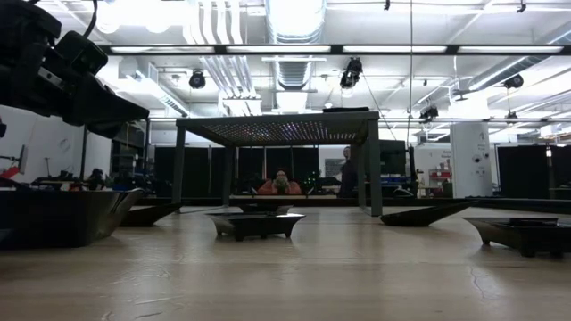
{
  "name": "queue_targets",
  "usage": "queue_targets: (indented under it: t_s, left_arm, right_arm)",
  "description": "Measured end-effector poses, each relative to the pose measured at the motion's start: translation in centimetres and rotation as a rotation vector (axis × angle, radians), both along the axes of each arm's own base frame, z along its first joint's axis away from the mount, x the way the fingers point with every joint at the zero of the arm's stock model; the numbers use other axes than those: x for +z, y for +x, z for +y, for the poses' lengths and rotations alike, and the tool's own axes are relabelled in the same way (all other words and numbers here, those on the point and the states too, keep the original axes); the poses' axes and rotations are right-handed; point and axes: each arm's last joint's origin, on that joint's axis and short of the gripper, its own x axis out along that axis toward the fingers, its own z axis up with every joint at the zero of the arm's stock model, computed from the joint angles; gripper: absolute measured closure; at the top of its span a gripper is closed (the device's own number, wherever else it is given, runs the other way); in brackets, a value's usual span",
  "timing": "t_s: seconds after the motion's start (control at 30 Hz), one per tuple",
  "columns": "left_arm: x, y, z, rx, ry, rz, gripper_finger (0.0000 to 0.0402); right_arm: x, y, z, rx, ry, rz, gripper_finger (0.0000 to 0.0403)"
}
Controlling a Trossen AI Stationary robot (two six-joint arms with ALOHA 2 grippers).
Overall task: Pick & Place Mini shaped plates
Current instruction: Stack the black distorted square plate on top of the other black distorted square plate on the shelf
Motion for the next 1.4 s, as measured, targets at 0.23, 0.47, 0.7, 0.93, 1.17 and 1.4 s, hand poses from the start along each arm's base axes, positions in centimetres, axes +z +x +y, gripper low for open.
queue_targets:
  t_s: [0.23,0.47,0.7,0.93,1.17,1.4]
  left_arm:
    - [0.0,0.0,0.0,0.0,0.0,0.0,0.0401]
    - [0.0,0.0,0.0,0.0,0.0,0.0,0.0401]
    - [0.0,0.0,0.0,0.0,0.0,0.0,0.0401]
    - [0.0,0.0,0.0,0.0,0.0,0.0,0.0401]
    - [0.0,0.0,0.0,0.0,0.0,0.0,0.0401]
    - [0.0,0.0,0.0,0.0,0.0,0.0,0.0401]
  right_arm:
    - [-0.3,-0.1,0.2,-0.001,0.036,0.02,0.0326]
    - [-0.9,-0.3,-0.2,0.001,0.017,0.034,0.0325]
    - [-1.0,-0.3,-0.3,-0.001,0.015,0.039,0.0347]
    - [-1.0,-0.3,-0.4,0.01,0.004,0.045,0.0391]
    - [-0.2,-0.4,-0.7,0.009,-0.068,0.049,0.0394]
    - [1.9,0.0,-0.8,0.037,-0.17,-0.01,0.0394]
